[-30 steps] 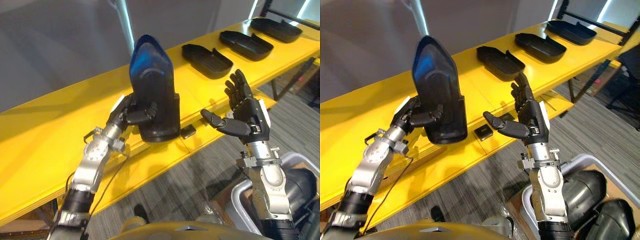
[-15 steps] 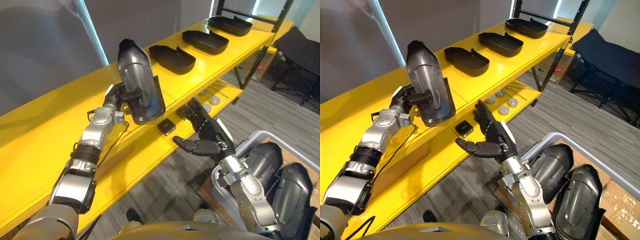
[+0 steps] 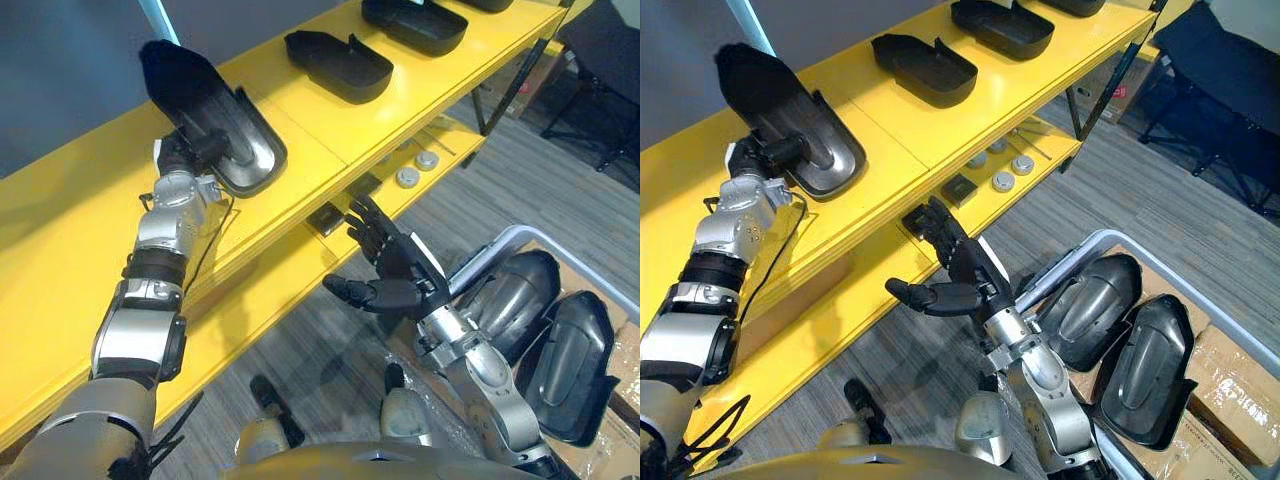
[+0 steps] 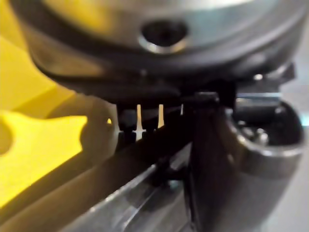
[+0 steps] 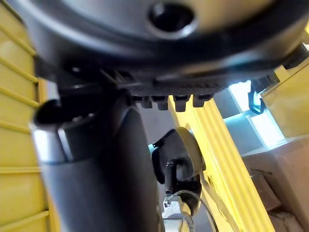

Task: Walk over and take three plastic housings, then place them on the shelf

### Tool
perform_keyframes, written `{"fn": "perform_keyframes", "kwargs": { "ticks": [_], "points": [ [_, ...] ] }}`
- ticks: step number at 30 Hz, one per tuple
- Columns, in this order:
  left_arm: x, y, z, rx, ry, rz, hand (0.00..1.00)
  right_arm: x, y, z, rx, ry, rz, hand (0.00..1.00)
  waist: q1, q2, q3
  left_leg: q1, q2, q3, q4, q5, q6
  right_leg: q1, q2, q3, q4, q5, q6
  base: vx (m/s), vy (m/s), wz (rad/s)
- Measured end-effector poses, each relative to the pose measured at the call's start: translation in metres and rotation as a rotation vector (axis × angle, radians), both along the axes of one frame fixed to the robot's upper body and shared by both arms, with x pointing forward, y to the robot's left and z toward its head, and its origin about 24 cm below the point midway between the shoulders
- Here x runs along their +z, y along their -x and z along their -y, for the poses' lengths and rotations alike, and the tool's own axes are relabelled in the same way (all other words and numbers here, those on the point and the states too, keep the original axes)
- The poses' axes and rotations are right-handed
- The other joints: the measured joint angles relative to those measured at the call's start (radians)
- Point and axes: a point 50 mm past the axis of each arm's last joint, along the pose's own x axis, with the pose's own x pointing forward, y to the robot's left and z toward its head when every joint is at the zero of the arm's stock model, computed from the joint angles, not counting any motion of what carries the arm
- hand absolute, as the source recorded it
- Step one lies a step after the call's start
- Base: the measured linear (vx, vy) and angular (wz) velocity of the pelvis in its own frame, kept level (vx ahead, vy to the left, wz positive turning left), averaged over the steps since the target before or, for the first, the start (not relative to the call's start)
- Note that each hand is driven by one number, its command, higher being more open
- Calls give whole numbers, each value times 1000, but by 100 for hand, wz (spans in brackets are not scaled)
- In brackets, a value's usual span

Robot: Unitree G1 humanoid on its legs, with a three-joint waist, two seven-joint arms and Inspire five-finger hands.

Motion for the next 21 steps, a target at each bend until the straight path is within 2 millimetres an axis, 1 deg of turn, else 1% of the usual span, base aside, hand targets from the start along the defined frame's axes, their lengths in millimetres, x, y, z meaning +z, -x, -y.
{"fn": "perform_keyframes", "kwargs": {
  "ticks": [1, 4, 6, 8, 12, 17, 21],
  "points": [
    [2, -1, 0, 3, 4, -1, 100, 1, -1, 0, -3, -1, 4, 100, 4, 1, 5, -1, 0, 0, 0, 0, 0, -2, 0, 0, 3, 0, 0, 0, 0, 0],
    [5, -1, -2, 5, -2, -6, 100, 3, -3, -1, -16, -5, 9, 100, 5, 4, 13, -1, 0, -4, 0, 1, -1, -5, 0, 0, 9, -5, -2, 0, 0, 0],
    [11, -2, -5, 2, -17, -3, 100, 5, -5, -1, -24, -7, 16, 100, 4, 5, 29, -1, 0, -5, 0, 1, -1, -5, 0, 0, 11, -8, -5, 0, 0, 0],
    [14, -1, -8, -23, -34, -11, 100, 5, -6, -2, -24, -7, 18, 100, 3, 8, 48, 1, 0, -5, 0, 1, 0, -5, -1, 1, 11, -10, -1, 0, 0, 0],
    [18, -1, -12, -58, -59, -8, 100, 6, -5, -3, -20, -13, 20, 100, 4, 11, 62, 4, -1, -5, 0, 1, 0, -1, -1, 1, 11, -11, 0, 0, 0, 0],
    [15, -1, -13, -117, -109, -48, 100, 10, -4, -6, -5, -19, 34, 100, 6, 13, 64, 22, -1, -4, 0, 0, -1, 17, -1, 1, 9, -13, 2, 0, 0, 0],
    [14, 0, -17, -115, -137, -79, 100, 10, -4, -10, 14, -21, 35, 100, 3, 14, 64, 30, -1, -3, 0, -2, 0, 25, -2, 1, 8, -14, 4, 0, 0, 0]
  ]
}}
